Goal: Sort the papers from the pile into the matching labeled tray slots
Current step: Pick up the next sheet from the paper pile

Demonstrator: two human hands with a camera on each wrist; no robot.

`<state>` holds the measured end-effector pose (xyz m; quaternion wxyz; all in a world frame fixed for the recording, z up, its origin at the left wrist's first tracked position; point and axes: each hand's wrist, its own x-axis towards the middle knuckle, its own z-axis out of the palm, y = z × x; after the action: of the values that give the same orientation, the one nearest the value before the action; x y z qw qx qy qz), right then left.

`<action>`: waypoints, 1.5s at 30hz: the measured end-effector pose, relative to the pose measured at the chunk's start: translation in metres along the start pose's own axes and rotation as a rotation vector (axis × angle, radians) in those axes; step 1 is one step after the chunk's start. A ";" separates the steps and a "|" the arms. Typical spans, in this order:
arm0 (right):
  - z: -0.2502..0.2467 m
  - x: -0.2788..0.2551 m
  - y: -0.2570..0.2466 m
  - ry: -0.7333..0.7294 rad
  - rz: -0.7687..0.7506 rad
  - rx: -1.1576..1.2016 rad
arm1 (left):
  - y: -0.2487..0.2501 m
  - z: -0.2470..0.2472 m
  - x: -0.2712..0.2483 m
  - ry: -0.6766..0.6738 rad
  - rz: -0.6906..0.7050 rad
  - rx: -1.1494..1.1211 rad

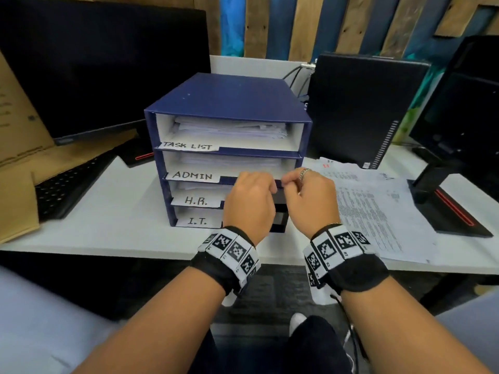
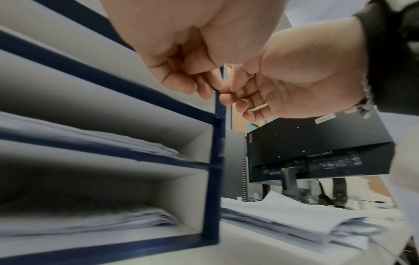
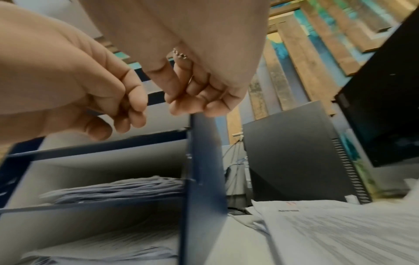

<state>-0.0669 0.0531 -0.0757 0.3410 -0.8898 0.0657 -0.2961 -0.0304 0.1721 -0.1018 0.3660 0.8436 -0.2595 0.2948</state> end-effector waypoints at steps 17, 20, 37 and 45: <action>-0.069 -0.010 0.154 -0.348 0.371 -0.675 | 0.037 0.148 0.007 -0.779 -0.455 -0.062; -0.070 -0.012 0.157 -0.390 0.368 -0.575 | 0.044 0.154 0.014 -0.652 -0.535 -0.178; -0.111 -0.010 0.143 0.183 0.513 0.093 | 0.060 0.090 -0.004 -0.308 -0.544 -0.590; -0.105 -0.040 0.096 0.278 0.483 0.421 | 0.038 0.033 -0.044 -0.153 -0.594 -0.677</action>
<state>-0.1513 -0.0667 -0.0948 0.5650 -0.7099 0.2576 -0.3323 -0.0761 0.1338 -0.1326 0.6697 0.7336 -0.1143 0.0127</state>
